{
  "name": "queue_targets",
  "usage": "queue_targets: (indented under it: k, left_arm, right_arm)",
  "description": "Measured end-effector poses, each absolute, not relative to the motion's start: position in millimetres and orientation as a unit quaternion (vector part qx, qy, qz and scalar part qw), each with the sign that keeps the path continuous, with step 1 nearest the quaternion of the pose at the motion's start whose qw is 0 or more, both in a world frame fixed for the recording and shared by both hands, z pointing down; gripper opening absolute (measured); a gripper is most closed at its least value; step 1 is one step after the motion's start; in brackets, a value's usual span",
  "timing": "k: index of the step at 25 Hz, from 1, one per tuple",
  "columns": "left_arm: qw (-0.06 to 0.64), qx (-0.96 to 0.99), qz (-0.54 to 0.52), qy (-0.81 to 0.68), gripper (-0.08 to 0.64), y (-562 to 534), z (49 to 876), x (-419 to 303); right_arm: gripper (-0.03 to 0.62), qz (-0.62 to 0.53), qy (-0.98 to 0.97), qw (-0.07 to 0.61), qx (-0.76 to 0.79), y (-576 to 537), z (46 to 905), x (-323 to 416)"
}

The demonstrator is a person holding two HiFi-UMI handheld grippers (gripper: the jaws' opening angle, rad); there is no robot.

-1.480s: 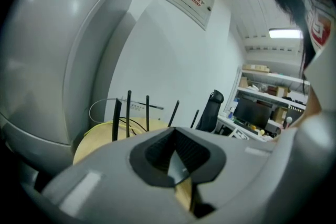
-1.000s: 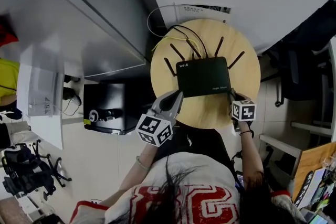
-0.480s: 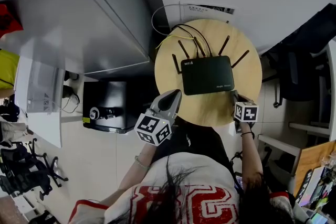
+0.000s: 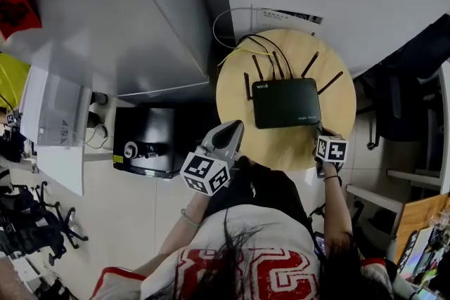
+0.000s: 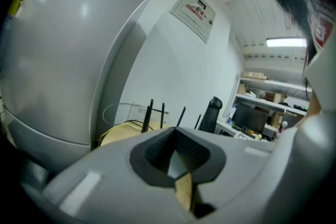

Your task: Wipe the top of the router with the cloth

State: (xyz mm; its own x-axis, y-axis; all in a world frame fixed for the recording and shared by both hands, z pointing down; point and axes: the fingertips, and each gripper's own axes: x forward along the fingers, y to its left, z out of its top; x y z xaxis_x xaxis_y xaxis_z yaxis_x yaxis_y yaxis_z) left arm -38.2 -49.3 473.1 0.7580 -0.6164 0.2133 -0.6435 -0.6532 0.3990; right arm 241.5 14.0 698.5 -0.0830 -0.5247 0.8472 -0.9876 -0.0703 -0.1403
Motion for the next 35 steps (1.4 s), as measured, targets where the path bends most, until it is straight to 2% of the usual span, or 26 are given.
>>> queue_targets:
  k: [8,19,35]
  left_arm:
    - [0.233,0.904,0.023,-0.357,0.002,-53,474,-60]
    - [0.237,0.907,0.022,-0.348,0.002,-54,476,-75]
    - [0.246,0.898,0.013,-0.365,0.002,-61,480,-114]
  right_arm:
    - [0.037,0.403,-0.624,0.288,0.605,12,699,214]
    - [0.037,0.39,-0.672,0.292,0.558,1,692,132]
    - [0.037,0.373,-0.719,0.334,0.482,-9,698,34]
